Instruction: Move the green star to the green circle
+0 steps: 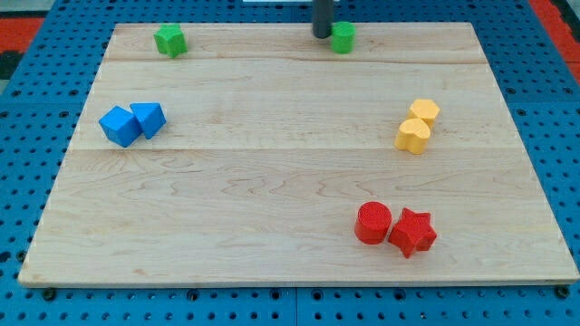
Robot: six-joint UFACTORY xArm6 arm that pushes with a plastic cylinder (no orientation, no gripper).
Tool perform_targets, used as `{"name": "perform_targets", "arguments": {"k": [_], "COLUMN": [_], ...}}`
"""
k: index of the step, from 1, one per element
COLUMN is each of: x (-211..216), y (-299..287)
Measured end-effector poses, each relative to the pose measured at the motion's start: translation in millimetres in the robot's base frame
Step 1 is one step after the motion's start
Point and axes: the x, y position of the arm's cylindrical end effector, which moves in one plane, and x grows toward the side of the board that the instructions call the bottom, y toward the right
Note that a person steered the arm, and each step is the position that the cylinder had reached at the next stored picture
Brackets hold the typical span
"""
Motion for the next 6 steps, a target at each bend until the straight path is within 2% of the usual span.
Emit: {"name": "perform_targets", "arguments": {"k": [1, 2, 3, 4, 5, 6], "x": [1.6, 2.1, 17.7, 67.6, 81.9, 37.6], "y": [69.4, 25.7, -66.1, -155.0, -275.7, -356.6]}}
